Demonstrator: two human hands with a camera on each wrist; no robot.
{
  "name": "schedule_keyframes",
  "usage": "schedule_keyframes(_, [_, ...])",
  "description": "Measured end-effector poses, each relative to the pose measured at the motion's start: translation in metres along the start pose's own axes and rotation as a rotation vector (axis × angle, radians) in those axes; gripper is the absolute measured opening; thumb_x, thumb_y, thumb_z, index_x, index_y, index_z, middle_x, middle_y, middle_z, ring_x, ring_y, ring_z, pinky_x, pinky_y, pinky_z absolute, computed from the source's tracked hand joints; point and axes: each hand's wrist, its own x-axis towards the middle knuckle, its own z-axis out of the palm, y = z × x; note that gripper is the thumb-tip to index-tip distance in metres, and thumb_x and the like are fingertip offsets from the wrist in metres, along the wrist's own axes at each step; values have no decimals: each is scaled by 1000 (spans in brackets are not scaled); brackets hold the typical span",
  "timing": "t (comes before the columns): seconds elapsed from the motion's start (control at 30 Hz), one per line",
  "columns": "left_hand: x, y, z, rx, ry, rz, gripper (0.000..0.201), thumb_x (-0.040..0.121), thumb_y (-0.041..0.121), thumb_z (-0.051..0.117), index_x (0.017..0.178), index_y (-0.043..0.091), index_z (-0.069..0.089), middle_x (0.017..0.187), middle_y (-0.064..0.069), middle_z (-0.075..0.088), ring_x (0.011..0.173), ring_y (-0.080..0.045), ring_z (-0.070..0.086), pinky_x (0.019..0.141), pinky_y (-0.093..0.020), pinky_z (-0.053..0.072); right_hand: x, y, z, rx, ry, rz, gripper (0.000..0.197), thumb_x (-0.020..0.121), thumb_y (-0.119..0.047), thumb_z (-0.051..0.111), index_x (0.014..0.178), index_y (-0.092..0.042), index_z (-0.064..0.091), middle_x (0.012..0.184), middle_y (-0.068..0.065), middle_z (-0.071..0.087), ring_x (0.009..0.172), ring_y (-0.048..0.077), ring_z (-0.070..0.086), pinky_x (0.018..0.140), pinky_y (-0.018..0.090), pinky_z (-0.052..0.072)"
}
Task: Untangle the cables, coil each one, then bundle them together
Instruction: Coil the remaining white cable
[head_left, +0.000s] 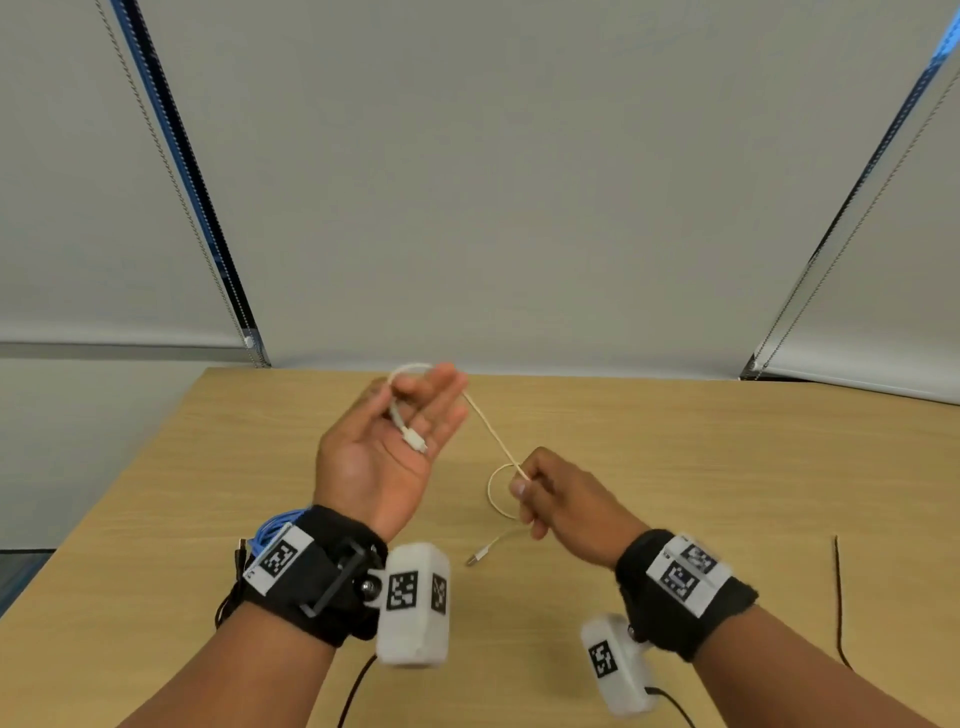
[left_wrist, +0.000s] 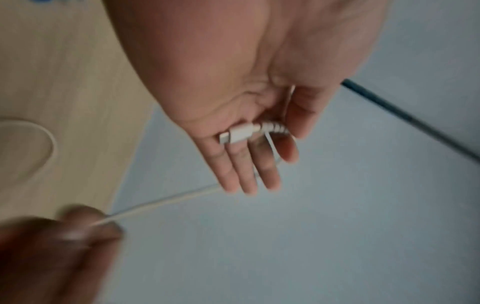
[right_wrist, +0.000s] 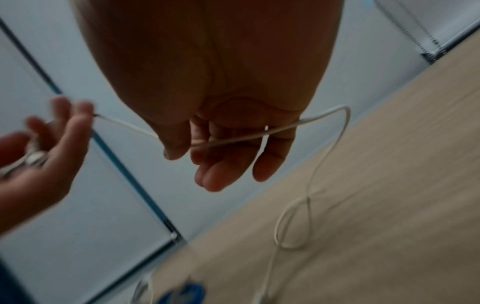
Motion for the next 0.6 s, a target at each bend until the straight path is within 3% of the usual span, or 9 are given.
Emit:
schedule_keyframes(0.1, [11, 14, 5, 55, 206, 170, 24, 104, 24, 42, 96, 11, 61, 135, -20, 63, 126, -32, 61, 104, -51, 47, -13, -2, 21, 7, -92, -79, 15, 104, -31, 46, 91, -28, 54, 79, -6, 66, 66, 5, 62, 70, 30, 54])
schedule_keyframes(0.2, [14, 17, 2, 239, 363, 278, 21, 105, 20, 44, 100, 10, 62, 131, -15, 66, 121, -25, 65, 94, -49, 55, -20, -17, 20, -22, -128, -141, 17, 103, -36, 48, 94, -27, 60, 78, -1, 63, 65, 4, 56, 68, 31, 51])
schedule_keyframes(0.3, [7, 0, -4, 902, 422, 331, 20, 104, 21, 49, 107, 18, 69, 122, 8, 71, 113, 1, 64, 93, -34, 55, -19, -39, 7, -80, -95, -222, 26, 103, -41, 51, 95, -20, 64, 82, 10, 64, 70, 21, 56, 68, 38, 48])
schedule_keyframes(0.37, [1, -16, -9, 1285, 262, 305, 23, 103, 22, 51, 110, 29, 71, 113, 18, 70, 106, 12, 61, 90, -23, 52, -16, -53, -3, -113, -30, -271, 28, 102, -41, 53, 90, -19, 65, 74, 5, 63, 62, 12, 52, 61, 30, 42])
schedule_keyframes(0.47, [-5, -32, -9, 1338, 110, 157, 25, 102, 26, 49, 95, 35, 72, 91, 16, 76, 94, 5, 66, 88, -29, 51, -13, -69, -19, -145, 75, -317, 23, 102, -35, 56, 87, -24, 70, 71, -7, 66, 62, 6, 55, 59, 19, 39])
schedule_keyframes(0.6, [-10, -33, -3, 1159, -26, -14, 33, 95, 46, 41, 88, 30, 70, 65, -7, 73, 74, -24, 70, 91, -49, 50, -8, -78, -37, -137, 153, -293, 22, 101, -31, 56, 87, -25, 73, 79, -7, 70, 68, 7, 59, 65, 25, 46])
